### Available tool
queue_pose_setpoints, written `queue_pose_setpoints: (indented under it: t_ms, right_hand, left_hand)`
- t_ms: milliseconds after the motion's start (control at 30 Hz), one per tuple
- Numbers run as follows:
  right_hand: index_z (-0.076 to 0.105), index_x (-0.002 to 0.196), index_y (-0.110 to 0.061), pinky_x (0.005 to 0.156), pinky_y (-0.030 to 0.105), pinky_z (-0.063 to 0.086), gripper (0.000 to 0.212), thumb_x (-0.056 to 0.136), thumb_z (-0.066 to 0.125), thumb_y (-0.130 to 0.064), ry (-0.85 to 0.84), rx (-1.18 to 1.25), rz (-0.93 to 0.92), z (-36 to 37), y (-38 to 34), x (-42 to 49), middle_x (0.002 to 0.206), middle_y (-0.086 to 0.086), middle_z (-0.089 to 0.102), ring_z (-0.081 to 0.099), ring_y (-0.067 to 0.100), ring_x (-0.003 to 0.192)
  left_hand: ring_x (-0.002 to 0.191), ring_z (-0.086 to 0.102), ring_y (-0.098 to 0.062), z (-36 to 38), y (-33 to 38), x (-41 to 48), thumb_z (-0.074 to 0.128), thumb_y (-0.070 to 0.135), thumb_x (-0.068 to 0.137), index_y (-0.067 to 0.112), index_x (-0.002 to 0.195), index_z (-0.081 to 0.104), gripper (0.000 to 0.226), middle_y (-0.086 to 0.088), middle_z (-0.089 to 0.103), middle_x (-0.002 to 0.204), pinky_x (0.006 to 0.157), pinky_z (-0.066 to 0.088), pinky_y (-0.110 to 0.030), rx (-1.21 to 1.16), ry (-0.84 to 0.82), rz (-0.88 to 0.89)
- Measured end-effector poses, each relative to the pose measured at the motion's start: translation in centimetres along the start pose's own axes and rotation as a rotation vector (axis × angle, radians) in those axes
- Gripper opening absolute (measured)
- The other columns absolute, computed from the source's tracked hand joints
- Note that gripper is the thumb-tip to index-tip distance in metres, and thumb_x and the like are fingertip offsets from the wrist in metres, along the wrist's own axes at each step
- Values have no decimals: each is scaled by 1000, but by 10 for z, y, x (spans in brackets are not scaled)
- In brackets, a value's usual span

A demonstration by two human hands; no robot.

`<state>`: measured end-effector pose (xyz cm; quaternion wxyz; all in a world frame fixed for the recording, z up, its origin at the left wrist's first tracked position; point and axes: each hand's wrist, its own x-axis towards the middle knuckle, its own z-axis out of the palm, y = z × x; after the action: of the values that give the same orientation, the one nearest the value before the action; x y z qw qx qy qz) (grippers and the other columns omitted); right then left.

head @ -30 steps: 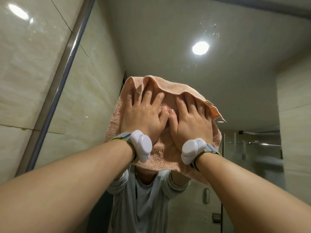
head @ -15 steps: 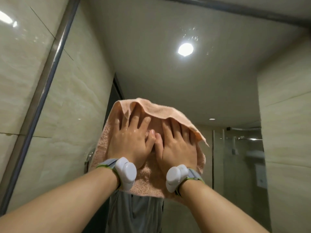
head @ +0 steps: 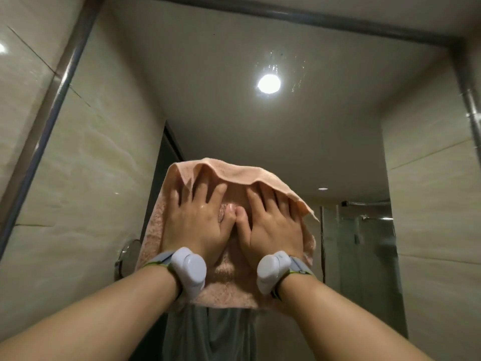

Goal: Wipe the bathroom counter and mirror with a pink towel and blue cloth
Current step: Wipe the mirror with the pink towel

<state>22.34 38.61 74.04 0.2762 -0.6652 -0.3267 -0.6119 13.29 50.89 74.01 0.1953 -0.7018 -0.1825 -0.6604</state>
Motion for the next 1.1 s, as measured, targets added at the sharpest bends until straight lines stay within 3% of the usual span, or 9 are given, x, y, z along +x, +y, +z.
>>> queue_pose_setpoints:
  t_ms: [200, 367, 1100]
  right_hand:
    - [38, 148, -35, 112, 47, 28, 58, 96, 28, -59, 0, -3, -14, -3, 25, 48, 151, -2, 44, 36, 26, 137]
    - [34, 150, -33, 113, 47, 25, 60, 97, 27, -57, 32, -31, -64, -8, 42, 82, 155, 0, 39, 33, 28, 139]
    - [36, 150, -34, 111, 48, 28, 56, 98, 27, -55, 20, -11, -6, -9, 48, 63, 150, -1, 45, 36, 28, 136]
  left_hand:
    - [130, 52, -40, 6, 16, 52, 35, 52, 98, 24, 142, 52, 54, -15, 57, 140, 114, 32, -62, 25, 20, 37]
    - [136, 45, -39, 6, 31, 82, 30, 53, 99, 26, 149, 47, 59, -14, 51, 148, 117, 26, -61, 8, 23, 20]
    - [128, 51, -43, 6, 46, 71, 31, 50, 99, 24, 146, 49, 57, -17, 57, 139, 113, 30, -62, -3, 6, 19]
